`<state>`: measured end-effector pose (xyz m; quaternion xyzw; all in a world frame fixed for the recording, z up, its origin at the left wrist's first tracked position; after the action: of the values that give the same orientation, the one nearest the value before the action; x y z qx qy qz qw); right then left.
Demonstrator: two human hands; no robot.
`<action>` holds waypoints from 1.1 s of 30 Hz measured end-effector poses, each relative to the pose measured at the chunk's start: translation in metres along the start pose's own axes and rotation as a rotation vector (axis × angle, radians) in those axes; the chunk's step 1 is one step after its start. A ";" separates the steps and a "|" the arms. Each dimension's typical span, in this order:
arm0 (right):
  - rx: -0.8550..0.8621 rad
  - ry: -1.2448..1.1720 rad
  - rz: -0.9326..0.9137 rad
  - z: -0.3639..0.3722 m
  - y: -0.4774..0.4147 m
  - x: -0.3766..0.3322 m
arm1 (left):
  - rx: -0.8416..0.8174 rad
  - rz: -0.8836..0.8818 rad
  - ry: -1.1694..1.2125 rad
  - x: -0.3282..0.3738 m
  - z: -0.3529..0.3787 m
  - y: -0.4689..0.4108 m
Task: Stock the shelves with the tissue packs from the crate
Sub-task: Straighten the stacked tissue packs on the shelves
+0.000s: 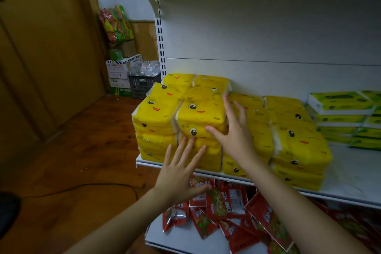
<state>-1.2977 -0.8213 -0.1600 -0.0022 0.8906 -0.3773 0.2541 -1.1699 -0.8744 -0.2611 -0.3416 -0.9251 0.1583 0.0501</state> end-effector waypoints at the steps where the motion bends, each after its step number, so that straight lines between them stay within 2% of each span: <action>1: -0.009 -0.008 -0.005 0.001 0.002 0.000 | 0.006 0.010 0.004 -0.001 0.000 0.003; 6: -0.070 -0.046 0.016 -0.001 0.020 0.007 | 0.064 0.053 -0.016 -0.015 0.004 0.032; 9: -0.135 -0.010 0.035 -0.004 0.024 0.012 | 0.083 -0.018 -0.044 -0.040 0.004 0.037; 14: -0.218 0.011 0.025 0.002 0.020 0.011 | 0.012 -0.123 -0.070 -0.069 0.008 0.027; 19: -0.298 0.044 0.024 0.009 0.016 0.010 | -0.035 -0.133 -0.059 -0.069 0.007 0.018; 22: -0.338 0.029 0.042 0.006 0.017 0.013 | -0.016 -0.074 -0.080 -0.070 0.003 0.026; 27: -0.407 0.114 0.031 -0.012 0.005 0.017 | 0.058 0.053 -0.161 -0.099 -0.032 0.038; 33: -0.545 0.147 0.085 -0.033 -0.053 -0.010 | 0.035 0.058 -0.102 -0.122 -0.109 0.024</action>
<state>-1.3138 -0.8354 -0.1000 -0.0056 0.9745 -0.1119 0.1947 -1.0401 -0.9080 -0.1644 -0.3587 -0.9133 0.1929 0.0044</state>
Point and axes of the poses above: each hand's wrist, its own y-axis away from the middle knuckle, its own z-axis out of the palm, x = y × z, the point moved 7 cm from there along -y, towards the middle knuckle, and after that the axes turned 15 degrees about -z, right-handed, at the moved point
